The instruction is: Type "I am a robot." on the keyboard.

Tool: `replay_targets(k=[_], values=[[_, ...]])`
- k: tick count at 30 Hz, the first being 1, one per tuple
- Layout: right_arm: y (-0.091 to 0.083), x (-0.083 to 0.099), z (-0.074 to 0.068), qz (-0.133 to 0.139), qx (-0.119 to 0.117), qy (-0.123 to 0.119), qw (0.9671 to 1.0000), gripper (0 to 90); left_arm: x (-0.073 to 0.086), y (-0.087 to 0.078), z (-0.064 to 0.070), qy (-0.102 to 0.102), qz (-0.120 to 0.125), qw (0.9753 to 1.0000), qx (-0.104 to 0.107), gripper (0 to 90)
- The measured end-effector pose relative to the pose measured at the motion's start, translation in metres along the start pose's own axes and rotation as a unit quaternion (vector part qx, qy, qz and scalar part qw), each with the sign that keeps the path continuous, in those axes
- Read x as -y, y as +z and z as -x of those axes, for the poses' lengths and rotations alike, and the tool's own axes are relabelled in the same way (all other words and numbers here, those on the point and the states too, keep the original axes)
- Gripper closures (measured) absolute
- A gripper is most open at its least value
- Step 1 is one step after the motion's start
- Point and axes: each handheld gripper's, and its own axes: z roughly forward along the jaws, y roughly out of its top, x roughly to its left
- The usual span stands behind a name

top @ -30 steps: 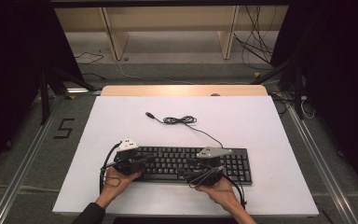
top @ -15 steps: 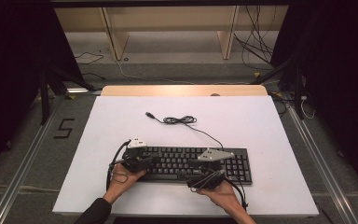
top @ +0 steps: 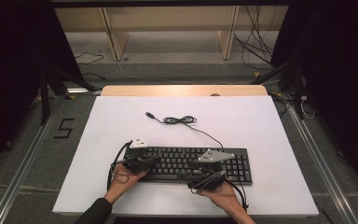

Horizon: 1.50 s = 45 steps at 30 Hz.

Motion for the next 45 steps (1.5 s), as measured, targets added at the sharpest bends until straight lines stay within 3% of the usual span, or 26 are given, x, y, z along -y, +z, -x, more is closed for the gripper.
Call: replay_targets(k=[6, 16, 21, 26, 32, 39, 45], values=[[0.000, 0.000, 0.000, 0.001, 0.001, -0.001, 1.0000, 37.2, 0.001, -0.001, 0.000, 0.002, 0.002, 1.0000, -0.001, 89.0], [0.001, 0.000, -0.001, 0.000, 0.000, -0.002, 1.0000, 37.2, -0.001, -0.013, -0.003, -0.016, 0.031, 0.9994, 0.002, 82.4], [0.002, 0.000, 0.000, 0.001, 0.000, -0.001, 1.0000, 37.2, -0.001, -0.018, -0.002, -0.025, 0.042, 0.9988, 0.012, 73.9], [0.003, 0.000, 0.000, 0.000, -0.001, 0.000, 1.0000, 37.1, -0.001, -0.023, -0.002, -0.029, 0.048, 0.9982, 0.023, 57.2], [0.003, -0.001, 0.001, 0.003, -0.001, 0.003, 1.0000, 37.2, 0.001, -0.032, -0.003, -0.034, 0.066, 0.9967, 0.033, 44.9], [0.004, -0.003, 0.003, 0.000, 0.002, 0.010, 1.0000, 40.1, 0.005, -0.043, -0.004, -0.042, 0.085, 0.9948, 0.038, 38.4], [0.006, -0.003, 0.006, -0.006, 0.010, 0.019, 0.9997, 52.8, 0.010, -0.050, -0.004, -0.043, 0.101, 0.9931, 0.042, 34.6]])
